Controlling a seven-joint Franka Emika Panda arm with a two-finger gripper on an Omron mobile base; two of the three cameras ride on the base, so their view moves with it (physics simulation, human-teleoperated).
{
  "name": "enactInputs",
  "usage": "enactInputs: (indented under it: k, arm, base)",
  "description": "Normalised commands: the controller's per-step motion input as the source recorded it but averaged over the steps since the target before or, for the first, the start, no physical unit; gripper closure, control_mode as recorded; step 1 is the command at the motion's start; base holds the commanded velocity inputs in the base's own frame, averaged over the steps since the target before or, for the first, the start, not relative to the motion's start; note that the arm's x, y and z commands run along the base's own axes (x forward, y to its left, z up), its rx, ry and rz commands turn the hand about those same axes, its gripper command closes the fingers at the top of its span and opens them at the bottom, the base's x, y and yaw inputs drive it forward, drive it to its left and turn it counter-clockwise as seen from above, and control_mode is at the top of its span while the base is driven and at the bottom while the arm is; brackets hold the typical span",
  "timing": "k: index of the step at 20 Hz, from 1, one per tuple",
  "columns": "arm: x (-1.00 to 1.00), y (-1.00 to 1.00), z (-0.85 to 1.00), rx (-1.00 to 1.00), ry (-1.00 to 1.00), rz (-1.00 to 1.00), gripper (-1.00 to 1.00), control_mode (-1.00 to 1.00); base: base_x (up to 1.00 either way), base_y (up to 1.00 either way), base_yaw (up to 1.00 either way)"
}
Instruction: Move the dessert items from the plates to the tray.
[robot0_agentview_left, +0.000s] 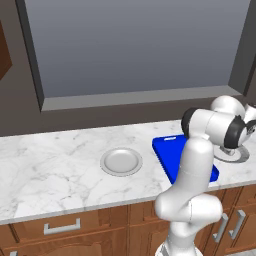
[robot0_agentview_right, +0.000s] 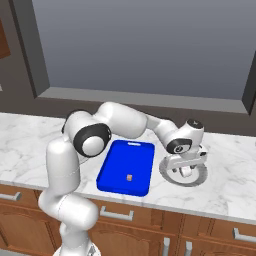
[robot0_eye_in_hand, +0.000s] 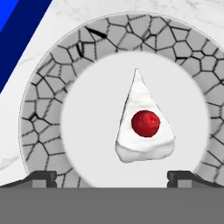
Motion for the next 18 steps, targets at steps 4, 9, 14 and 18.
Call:
enactInputs:
  k: [4,9,14,18]
  arm:
    - [0.03,-0.09,-0.07,0.0,0.0,0.02,-1.0,-1.0]
    - [0.1,0.0,0.0,0.0,0.0,0.0,-1.0,-1.0]
    - [0.14,0.0,0.0,0.0,0.0,0.0,-1.0,-1.0]
    - [0.13,0.0,0.0,0.0,0.0,0.0,-1.0,-1.0]
  base:
    - [0.0,0.0,0.0]
    - [0.0,0.0,0.0]
    - [0.0,0.0,0.0]
    - [0.0,0.0,0.0]
